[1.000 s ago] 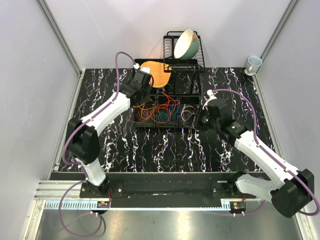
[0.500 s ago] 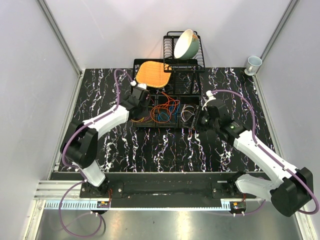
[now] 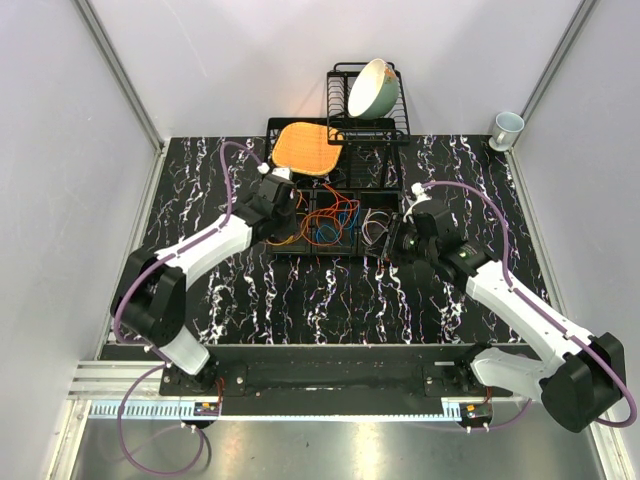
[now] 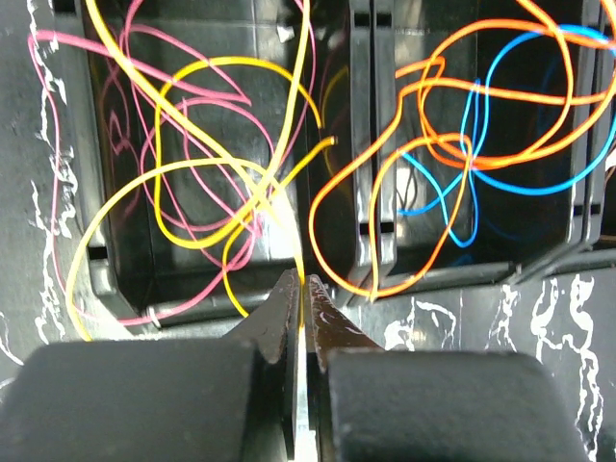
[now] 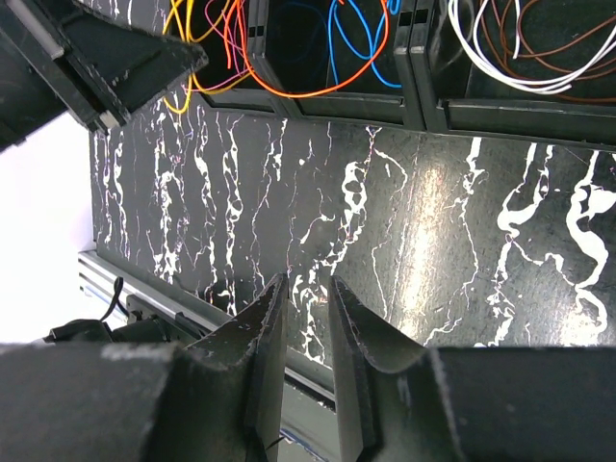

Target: Untangle the cables

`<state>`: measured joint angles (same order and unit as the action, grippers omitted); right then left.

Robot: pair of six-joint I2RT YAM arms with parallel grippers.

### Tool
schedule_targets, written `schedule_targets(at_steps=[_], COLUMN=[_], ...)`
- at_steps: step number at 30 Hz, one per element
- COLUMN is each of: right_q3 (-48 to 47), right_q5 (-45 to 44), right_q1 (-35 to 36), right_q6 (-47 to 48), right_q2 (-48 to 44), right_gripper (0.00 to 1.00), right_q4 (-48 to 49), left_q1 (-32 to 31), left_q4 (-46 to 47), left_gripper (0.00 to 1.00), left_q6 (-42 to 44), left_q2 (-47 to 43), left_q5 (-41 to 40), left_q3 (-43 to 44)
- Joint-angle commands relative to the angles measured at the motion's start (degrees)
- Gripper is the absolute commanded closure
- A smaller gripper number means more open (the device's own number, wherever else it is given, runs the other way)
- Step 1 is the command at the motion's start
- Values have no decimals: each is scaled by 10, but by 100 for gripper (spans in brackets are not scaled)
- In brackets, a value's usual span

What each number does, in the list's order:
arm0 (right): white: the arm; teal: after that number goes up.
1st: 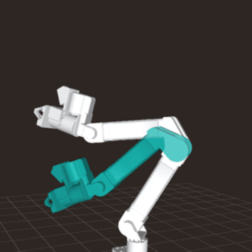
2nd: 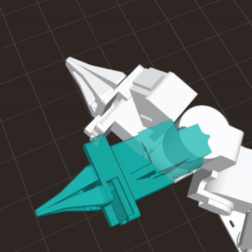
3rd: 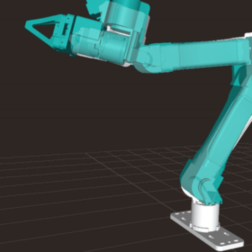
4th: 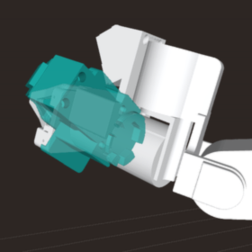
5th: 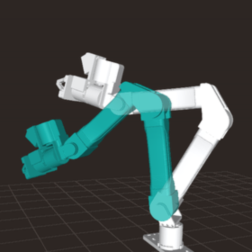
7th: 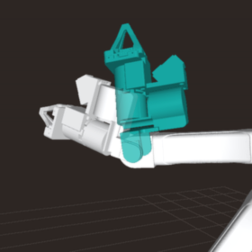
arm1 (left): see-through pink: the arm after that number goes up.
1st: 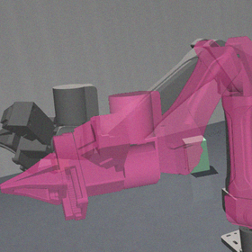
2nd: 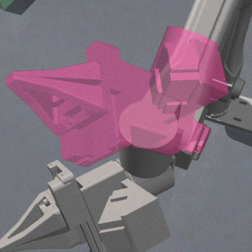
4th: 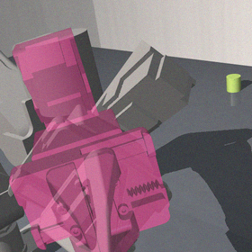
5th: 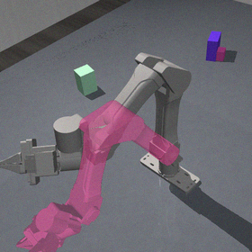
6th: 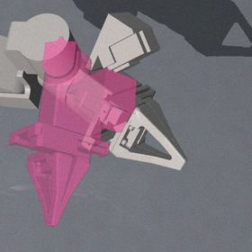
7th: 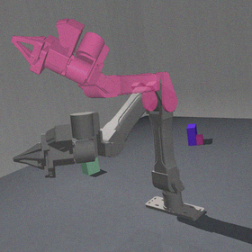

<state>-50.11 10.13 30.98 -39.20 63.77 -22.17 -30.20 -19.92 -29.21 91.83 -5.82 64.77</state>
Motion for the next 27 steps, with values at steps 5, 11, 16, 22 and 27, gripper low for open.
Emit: schedule_targets(at_steps=[5,11,16,22,27], right_q3=[4,5,10,9,11], right_q5=[8,9,8,11,3], right_q1=[3,3,2,2,3], right_q6=[-5,-7,-8,-10,-8], right_q2=[-12,-18,-20,-16,-27], right_gripper=[71,71,71,72,72], right_q4=[20,20,20,21,14], left_q1=[-12,-16,-21,-21,-6], left_q4=[-33,-49,-42,-50,-64], left_gripper=[100,100,100,100,100], left_q6=[-22,-26,-27,1,21], left_q2=[-43,-55,-47,-4,56], left_q5=[1,4,4,-13,-28], left_q3=[-20,-9,-13,39,111])
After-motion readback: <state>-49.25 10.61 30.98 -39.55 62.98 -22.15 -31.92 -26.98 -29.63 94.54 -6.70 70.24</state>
